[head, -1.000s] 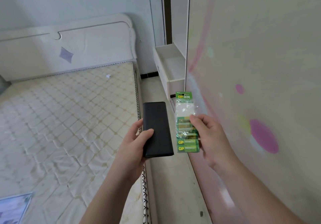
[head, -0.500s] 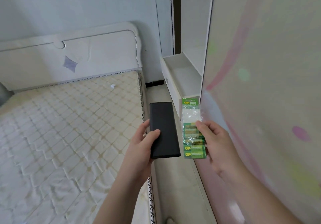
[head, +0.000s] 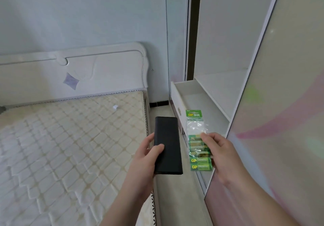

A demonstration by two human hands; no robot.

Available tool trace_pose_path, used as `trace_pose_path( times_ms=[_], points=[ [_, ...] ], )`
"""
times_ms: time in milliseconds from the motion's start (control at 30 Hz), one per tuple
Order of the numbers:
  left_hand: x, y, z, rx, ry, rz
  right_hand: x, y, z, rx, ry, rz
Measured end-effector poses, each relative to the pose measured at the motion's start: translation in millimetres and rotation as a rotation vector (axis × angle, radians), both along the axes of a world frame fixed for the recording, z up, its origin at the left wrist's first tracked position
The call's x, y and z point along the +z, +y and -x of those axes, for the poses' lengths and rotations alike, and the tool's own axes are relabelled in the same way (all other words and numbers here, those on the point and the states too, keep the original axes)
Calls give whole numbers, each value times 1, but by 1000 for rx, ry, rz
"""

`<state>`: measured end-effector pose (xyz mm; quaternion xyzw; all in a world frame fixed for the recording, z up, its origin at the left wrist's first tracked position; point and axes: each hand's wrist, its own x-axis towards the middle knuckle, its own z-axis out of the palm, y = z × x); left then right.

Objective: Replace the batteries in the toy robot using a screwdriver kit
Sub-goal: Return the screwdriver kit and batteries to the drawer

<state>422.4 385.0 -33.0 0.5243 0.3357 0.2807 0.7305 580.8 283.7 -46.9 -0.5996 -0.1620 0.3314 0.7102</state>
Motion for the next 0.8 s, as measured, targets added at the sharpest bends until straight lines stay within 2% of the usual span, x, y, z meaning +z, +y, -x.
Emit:
trace_pose_path(
  times_ms=[267,800],
  points=[
    [-10,56,-32,35,46,6,-9,75,-37,93,-82,28],
    [7,197,-160,134,90,-29,-17,233,-158,164,107,-48]
  ],
)
